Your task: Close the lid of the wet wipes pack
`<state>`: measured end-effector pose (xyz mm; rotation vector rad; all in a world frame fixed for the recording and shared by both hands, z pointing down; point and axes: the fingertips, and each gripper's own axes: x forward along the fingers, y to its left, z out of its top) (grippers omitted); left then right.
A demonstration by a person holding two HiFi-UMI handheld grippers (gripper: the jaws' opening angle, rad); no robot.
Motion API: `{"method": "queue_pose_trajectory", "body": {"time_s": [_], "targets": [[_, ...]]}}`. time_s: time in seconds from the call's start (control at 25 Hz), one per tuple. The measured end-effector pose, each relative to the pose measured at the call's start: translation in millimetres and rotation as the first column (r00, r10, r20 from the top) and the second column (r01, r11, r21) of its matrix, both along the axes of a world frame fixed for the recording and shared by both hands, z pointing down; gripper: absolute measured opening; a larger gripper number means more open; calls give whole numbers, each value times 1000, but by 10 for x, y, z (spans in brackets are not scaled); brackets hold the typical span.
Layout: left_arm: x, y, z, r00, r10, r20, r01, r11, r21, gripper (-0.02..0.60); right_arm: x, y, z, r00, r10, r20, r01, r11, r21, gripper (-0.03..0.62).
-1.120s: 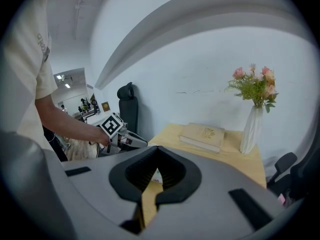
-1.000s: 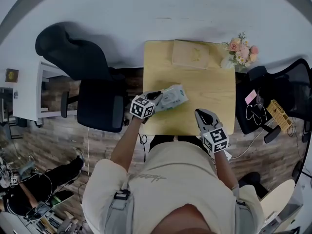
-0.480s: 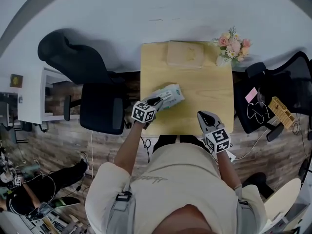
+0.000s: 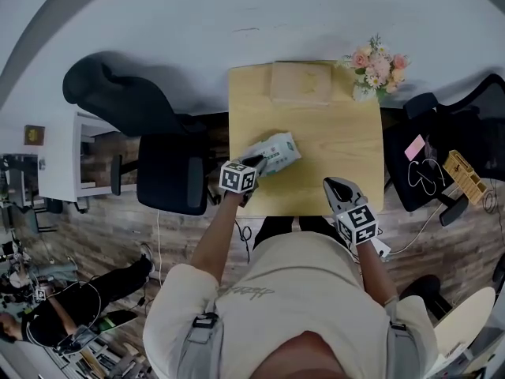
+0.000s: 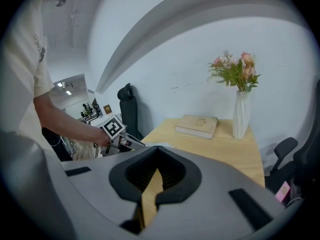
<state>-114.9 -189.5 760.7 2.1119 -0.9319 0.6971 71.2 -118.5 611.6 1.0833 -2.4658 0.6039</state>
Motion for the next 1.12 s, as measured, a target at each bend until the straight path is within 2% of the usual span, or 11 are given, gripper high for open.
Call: {"method": "queue_pose_trajectory", "body": {"time_s": [0.28, 0.76, 0.92, 1.12], "targets": [[-21, -19, 118, 999, -41, 33, 42, 999, -25, 29, 16, -87, 14, 1000, -4, 3, 4, 1000, 3, 0], [-26, -16, 118, 996, -42, 78, 44, 999, -18, 18, -92, -177, -74, 999, -37, -2, 37, 999, 24, 0], [10, -69, -70, 997, -47, 56, 47, 999, 9, 18, -136, -213, -183, 999, -42, -1, 42, 998, 50, 0], [89, -139, -211, 997, 24, 78, -26, 999, 28, 18, -186, -247, -290, 999, -49, -1, 49, 996, 78, 0]]}}
